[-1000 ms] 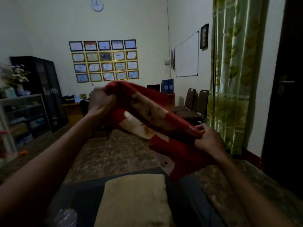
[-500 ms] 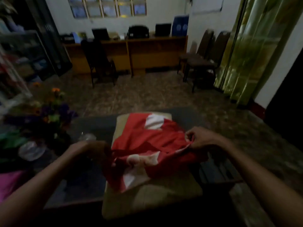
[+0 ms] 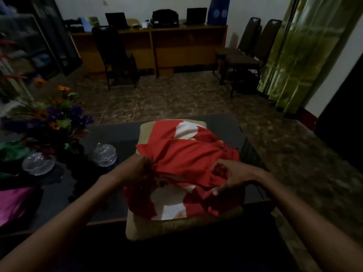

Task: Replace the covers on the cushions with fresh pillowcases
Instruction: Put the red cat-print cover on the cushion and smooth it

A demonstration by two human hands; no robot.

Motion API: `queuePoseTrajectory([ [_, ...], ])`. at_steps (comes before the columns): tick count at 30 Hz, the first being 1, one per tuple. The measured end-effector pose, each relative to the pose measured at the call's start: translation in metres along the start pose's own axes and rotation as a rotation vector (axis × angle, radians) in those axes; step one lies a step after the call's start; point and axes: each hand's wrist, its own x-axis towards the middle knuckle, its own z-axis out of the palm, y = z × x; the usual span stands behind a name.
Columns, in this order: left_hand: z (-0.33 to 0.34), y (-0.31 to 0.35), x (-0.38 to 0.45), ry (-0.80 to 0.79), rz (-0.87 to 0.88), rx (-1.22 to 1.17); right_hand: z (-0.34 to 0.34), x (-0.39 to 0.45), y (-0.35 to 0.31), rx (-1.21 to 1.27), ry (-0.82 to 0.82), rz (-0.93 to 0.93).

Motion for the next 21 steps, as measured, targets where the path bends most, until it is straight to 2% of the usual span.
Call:
queuePoseTrajectory([
  [2,0.002,-0.01,-0.012,0.025,0.072,-0.105,0.009,0.002,-0.001,0.038,0.063,-0.006],
  [4,0.005,-0.013,-0.027,0.081,0.072,-0.228,0.017,0.006,-0.002,0.05,0.084,0.016],
  [7,0.006,-0.011,-0.043,0.25,0.065,-0.355,0.023,0.008,-0.007,0.039,0.103,0.083],
  [10,-0.001,-0.01,-0.046,0.484,-0.053,-0.324,0.01,0.002,-0.016,0.361,0.269,0.136],
  [12,-0.005,-0.005,-0.042,0.552,-0.191,-0.329,-0.004,-0.003,-0.021,0.576,0.324,0.183],
  [14,-0.009,0.005,-0.039,0.461,-0.367,-0.53,-0.013,-0.009,-0.022,0.696,0.366,0.191],
  [16,-0.008,0.007,-0.038,0.244,-0.482,-0.639,-0.01,-0.015,-0.022,0.719,0.414,0.161],
  [19,0.0,0.002,-0.042,-0.101,-0.495,-0.411,0.007,-0.028,-0.016,0.783,0.458,0.075],
  [21,0.008,0.002,-0.049,-0.196,-0.5,-0.323,0.019,-0.037,-0.005,0.746,0.411,0.008],
])
